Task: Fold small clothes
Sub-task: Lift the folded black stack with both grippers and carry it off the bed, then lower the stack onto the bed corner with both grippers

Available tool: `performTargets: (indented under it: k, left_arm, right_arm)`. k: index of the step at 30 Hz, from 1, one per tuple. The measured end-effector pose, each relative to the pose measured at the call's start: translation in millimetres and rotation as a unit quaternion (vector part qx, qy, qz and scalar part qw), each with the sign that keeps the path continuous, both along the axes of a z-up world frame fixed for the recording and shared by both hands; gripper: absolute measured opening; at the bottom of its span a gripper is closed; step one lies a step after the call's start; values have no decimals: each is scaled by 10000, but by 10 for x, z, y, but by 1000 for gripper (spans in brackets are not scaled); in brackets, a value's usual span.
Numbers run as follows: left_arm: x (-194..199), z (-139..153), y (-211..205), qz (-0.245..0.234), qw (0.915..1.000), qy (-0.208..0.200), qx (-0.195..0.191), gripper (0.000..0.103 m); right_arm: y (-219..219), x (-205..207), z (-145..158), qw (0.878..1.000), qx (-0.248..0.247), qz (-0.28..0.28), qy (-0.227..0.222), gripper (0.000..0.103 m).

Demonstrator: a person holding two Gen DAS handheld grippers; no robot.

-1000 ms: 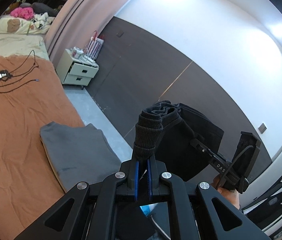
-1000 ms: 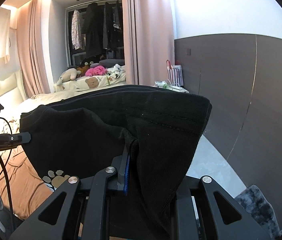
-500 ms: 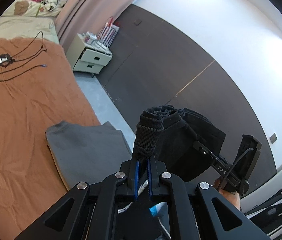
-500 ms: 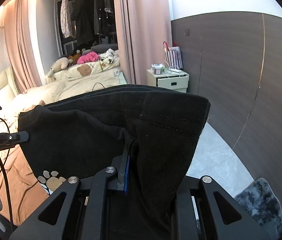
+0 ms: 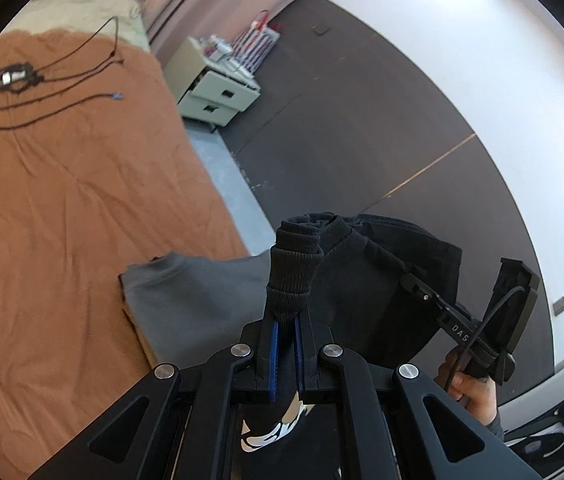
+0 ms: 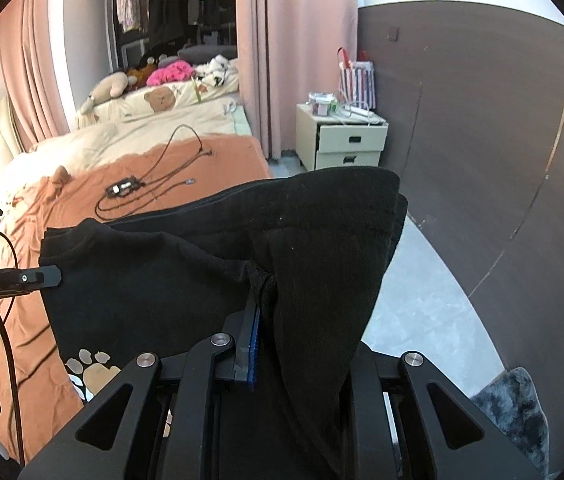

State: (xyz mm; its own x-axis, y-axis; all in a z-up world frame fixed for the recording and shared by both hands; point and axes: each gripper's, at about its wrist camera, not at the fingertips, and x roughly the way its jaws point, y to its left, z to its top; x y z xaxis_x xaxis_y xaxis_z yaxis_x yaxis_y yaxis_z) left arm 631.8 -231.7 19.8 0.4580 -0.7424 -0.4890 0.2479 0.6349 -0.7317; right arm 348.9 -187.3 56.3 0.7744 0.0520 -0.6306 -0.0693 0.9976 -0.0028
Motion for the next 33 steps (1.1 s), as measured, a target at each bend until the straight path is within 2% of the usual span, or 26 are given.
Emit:
performTargets:
  k: [1,10,14,15,16,17,18,19,20,22,25,27,28,29,33]
  left_arm:
    - [48,-67,18,13,10000,38,-3,6]
    - [449,-685,79,-60,9991,414,-35,6]
    - [566,-983,64,-50,9977,659,165,8]
    - [583,-1047,61,1,9968,722,330,12]
    - [598,-1094,70,89,9954,799,521,16]
    - [599,-1115,89,156,9946,823,606,19]
    - [595,-1123,127,238,9943,813,644,26]
    - [592,-1110,187,318,9946,774,608,37]
    - [584,-1086,228,377,9948,730,603,43]
    - [566,-1017,284,481,9945,599,715,56]
    - [574,-957,248,429,9944,525,806,59]
    - [581,-959,182,337,9945,509,853,63]
    - [605,-961,122,283,9942,498,915,65]
    - [616,-964,53,229,9938,476,983,65]
    - [763,-1057,-141,107,9905,473,1284,67]
  right_arm:
    - [-139,-13,6,10000,-1,-14,30,13]
    - [-334,412,-337,9989,46,-147,453,13]
    - [-369,747,-551,9962,80,-217,843,16]
    - [-394,840,-619,9946,63,-291,995,18]
    - [-402,889,-631,9937,37,-320,1070,25]
    - [-425,943,-651,9929,-24,-390,1125,36]
    - [-449,979,-645,9925,-109,-490,1111,43]
    - [-484,991,-604,9929,-141,-560,1041,57]
    - [-517,981,-538,9934,-135,-630,952,62]
    - [-598,940,-433,9936,-73,-765,823,62]
    - [-751,801,-209,9934,-43,-1042,475,62]
    - [-807,749,-108,9948,73,-894,476,62]
    - [-802,739,-101,9953,107,-808,517,58]
    - [-792,733,-92,9958,108,-692,587,49]
    - [-827,831,-287,9919,76,-327,1223,30]
